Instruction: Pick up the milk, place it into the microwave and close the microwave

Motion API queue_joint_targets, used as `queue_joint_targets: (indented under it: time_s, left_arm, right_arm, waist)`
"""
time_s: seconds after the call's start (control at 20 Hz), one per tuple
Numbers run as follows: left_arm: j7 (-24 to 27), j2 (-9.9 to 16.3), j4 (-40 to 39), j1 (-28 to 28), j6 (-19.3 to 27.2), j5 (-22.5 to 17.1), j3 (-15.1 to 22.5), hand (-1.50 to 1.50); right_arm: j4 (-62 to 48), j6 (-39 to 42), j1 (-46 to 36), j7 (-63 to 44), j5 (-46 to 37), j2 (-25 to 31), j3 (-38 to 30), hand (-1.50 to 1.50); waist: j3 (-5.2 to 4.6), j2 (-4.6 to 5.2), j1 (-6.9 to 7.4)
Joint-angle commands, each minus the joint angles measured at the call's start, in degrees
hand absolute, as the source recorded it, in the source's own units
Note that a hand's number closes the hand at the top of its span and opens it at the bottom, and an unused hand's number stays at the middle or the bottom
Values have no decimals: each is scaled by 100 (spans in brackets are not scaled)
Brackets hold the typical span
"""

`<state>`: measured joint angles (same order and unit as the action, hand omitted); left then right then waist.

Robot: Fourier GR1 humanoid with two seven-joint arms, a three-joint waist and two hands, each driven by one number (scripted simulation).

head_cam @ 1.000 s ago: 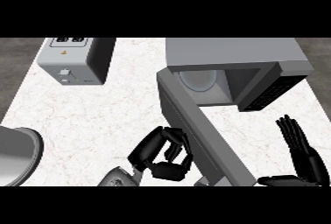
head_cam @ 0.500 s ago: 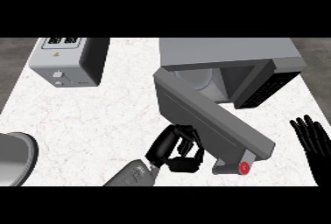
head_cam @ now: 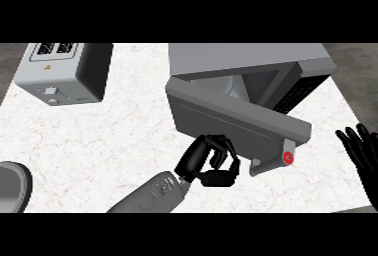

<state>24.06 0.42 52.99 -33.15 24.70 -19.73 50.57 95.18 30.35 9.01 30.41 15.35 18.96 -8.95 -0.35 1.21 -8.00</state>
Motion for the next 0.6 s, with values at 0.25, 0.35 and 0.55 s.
queue_joint_targets:
  time_s: [0.25,0.35,0.55]
  left_arm:
    - [241,-40,85,-696,964,-1072,52,150]
    - [372,-41,29,-770,1292,-1315,-158,150]
    - [222,-42,-136,-1132,1641,-1728,-258,150]
  right_arm:
    - [594,288,-184,-577,345,415,42,-150]
    - [547,317,-224,-593,384,521,-64,-150]
    - [690,336,-398,-706,610,679,-233,-150]
  waist:
    - [-12,55,-389]
    - [-6,76,-366]
    - [2,90,-510]
